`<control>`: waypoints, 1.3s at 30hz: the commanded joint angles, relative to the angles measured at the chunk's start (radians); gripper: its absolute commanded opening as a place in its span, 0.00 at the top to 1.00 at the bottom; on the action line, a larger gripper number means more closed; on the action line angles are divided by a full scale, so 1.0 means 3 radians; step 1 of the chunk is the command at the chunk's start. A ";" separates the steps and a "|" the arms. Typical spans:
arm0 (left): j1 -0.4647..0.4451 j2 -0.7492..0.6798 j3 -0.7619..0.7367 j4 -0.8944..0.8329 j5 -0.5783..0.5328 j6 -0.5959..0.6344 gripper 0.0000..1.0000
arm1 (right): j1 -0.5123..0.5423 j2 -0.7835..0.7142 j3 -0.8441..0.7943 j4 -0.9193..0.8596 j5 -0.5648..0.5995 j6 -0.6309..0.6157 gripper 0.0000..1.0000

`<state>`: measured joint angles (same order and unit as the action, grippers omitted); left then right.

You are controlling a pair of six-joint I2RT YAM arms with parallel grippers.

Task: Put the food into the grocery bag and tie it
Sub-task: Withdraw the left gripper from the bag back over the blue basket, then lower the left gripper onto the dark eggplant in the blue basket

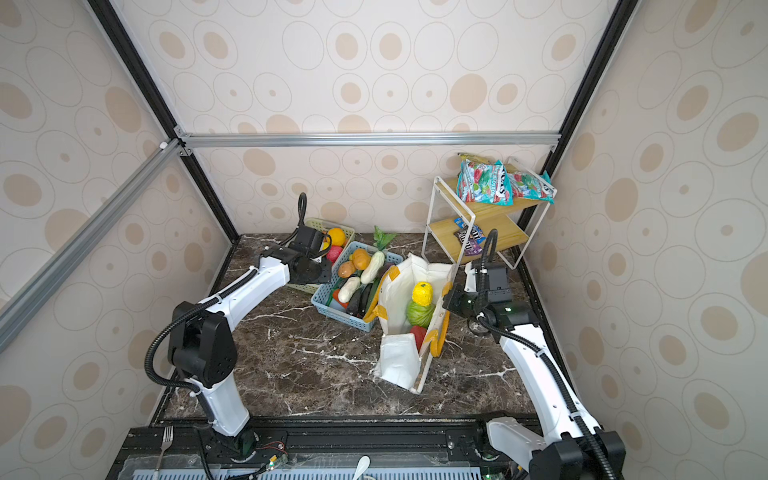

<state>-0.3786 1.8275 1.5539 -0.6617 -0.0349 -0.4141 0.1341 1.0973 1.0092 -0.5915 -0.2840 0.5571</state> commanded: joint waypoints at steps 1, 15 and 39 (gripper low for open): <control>-0.0035 0.0063 -0.0055 0.0098 0.0055 -0.0010 0.48 | -0.0012 -0.0027 -0.0030 -0.0041 0.0007 0.0009 1.00; -0.0270 0.0358 -0.0046 0.0119 0.0003 -0.0008 0.52 | -0.0011 -0.0098 -0.0071 -0.0050 0.0046 0.0060 1.00; -0.0469 0.0505 0.0274 0.0122 0.0205 0.0770 0.47 | -0.0007 -0.0105 -0.0118 -0.0010 0.0061 0.0106 1.00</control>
<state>-0.5137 1.9709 1.6005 -0.6071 0.0761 -0.3397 0.1341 1.0836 0.9886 -0.5831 -0.2649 0.5800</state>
